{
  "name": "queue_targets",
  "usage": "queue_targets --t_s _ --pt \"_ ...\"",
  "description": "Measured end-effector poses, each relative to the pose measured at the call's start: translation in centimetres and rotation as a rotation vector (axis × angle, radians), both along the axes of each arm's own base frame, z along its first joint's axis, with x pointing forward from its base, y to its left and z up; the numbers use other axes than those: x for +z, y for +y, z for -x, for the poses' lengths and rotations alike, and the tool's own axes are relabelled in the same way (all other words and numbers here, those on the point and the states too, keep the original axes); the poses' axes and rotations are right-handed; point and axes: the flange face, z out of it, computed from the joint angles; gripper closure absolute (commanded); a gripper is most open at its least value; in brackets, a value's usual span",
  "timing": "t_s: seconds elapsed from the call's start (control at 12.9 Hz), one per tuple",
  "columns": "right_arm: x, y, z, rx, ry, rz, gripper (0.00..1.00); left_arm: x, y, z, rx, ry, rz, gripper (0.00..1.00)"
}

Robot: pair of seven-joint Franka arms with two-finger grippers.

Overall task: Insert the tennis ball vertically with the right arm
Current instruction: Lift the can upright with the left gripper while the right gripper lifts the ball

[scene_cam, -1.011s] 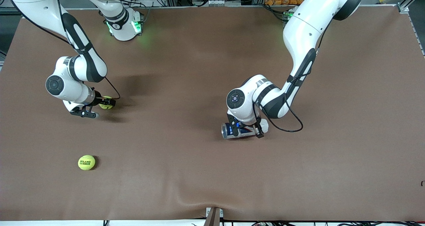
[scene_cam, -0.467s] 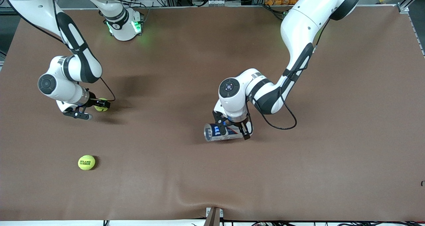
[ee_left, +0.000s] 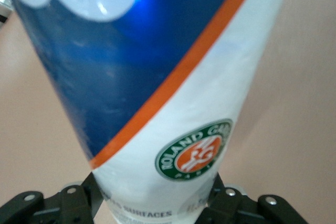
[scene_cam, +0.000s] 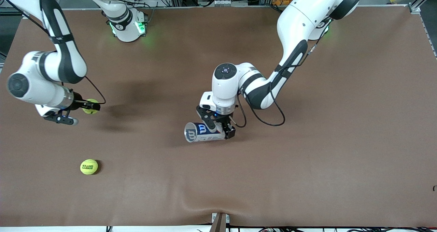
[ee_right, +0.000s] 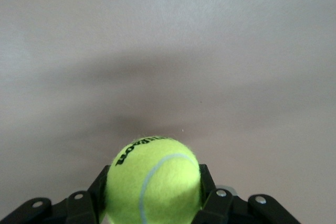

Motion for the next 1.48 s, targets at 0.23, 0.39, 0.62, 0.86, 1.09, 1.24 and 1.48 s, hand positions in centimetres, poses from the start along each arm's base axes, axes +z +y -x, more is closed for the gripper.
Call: queue_targets --t_s 0.23,0.39,0.62,0.86,1.09,1.24,1.48 --pt "5.3 0.2 -2.2 0.003 0.018 -0.01 0.71 1.3 1.2 -2.0 0.085 -0.04 0.1 0.24" --pt "8.4 1.2 -3.0 -0.012 0.032 -0.064 0.71 2.0 1.0 -2.3 0.192 -0.048 0.193 0.24" --pt "12.9 2.8 -4.1 -0.048 0.024 -0.121 0.71 3.4 -0.5 -1.7 0.234 -0.076 0.335 0.25" --pt "15.8 6.2 -5.1 -0.101 -0.009 -0.111 0.71 4.2 -1.0 -1.5 0.288 -0.08 0.437 0.25" --pt "18.0 9.1 -5.6 -0.128 -0.034 -0.1 0.71 3.8 -1.7 -0.5 0.295 -0.074 0.537 0.25" --pt "18.7 9.6 -5.7 -0.146 -0.043 -0.098 0.7 2.6 -1.9 0.2 0.284 -0.065 0.588 0.24" --pt "19.9 10.1 -5.7 -0.172 -0.041 -0.094 0.7 0.5 -1.7 1.1 0.246 -0.063 0.677 0.24"
